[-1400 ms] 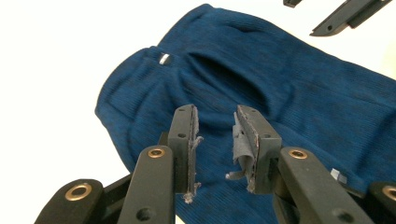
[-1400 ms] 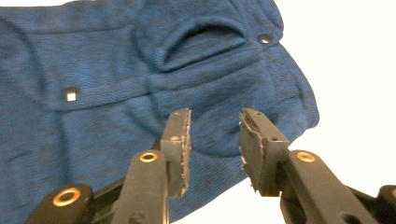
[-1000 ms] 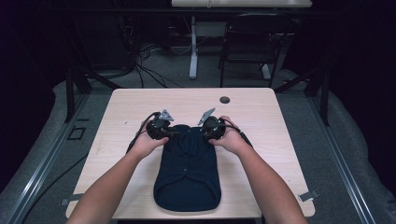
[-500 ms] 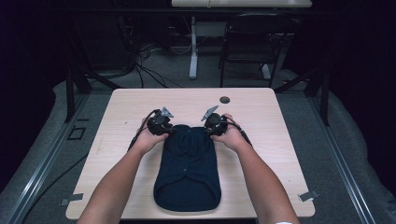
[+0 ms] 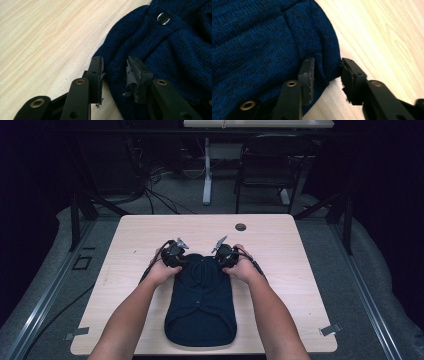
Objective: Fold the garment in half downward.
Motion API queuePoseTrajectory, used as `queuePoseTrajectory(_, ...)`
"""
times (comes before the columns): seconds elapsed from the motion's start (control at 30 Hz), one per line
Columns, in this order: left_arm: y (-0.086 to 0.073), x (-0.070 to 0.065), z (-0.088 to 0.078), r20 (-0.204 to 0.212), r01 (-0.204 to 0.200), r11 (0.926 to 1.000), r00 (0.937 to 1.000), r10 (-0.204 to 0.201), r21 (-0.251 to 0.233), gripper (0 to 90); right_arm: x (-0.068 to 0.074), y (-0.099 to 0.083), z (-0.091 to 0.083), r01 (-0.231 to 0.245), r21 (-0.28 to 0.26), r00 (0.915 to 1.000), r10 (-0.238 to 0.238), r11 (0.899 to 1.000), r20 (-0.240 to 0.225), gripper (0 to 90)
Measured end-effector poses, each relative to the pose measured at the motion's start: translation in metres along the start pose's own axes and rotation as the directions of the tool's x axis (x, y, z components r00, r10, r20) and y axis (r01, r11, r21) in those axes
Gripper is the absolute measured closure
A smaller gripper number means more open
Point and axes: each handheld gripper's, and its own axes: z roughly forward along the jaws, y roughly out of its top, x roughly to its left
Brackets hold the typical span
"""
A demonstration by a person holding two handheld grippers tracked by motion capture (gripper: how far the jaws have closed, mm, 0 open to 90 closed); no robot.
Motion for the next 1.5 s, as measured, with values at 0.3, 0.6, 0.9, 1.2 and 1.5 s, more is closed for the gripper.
queuePoseTrajectory(0.3,0.0,0.002,-0.004,0.024,-0.022,0.9997,0.9995,0.022,0.013,76.8,0.006,0.001,-0.002,0.057,0.012,0.9983,-0.057,0.998,0.009,76.6)
queuePoseTrajectory(0.6,0.001,-0.003,-0.018,-0.004,-0.112,0.9937,0.9937,0.112,0.006,78.7,0.009,0.0,-0.012,0.119,-0.011,0.9928,-0.119,0.993,0.019,79.0)
queuePoseTrajectory(0.9,0.004,-0.004,-0.043,-0.021,-0.128,0.9905,0.9916,0.128,-0.048,78.8,0.011,0.001,-0.038,0.14,-0.08,0.9893,-0.136,0.987,0.052,79.4)
queuePoseTrajectory(1.2,0.015,-0.004,-0.069,-0.056,-0.174,0.9814,0.9839,0.17,-0.081,78.8,0.01,0.009,-0.059,0.173,-0.107,0.982,-0.163,0.979,0.095,79.5)
queuePoseTrajectory(1.5,0.033,0.003,-0.095,-0.121,-0.193,0.975,0.9764,0.179,-0.111,78.8,0.001,0.029,-0.086,0.208,-0.13,0.9706,-0.188,0.969,0.151,79.5)
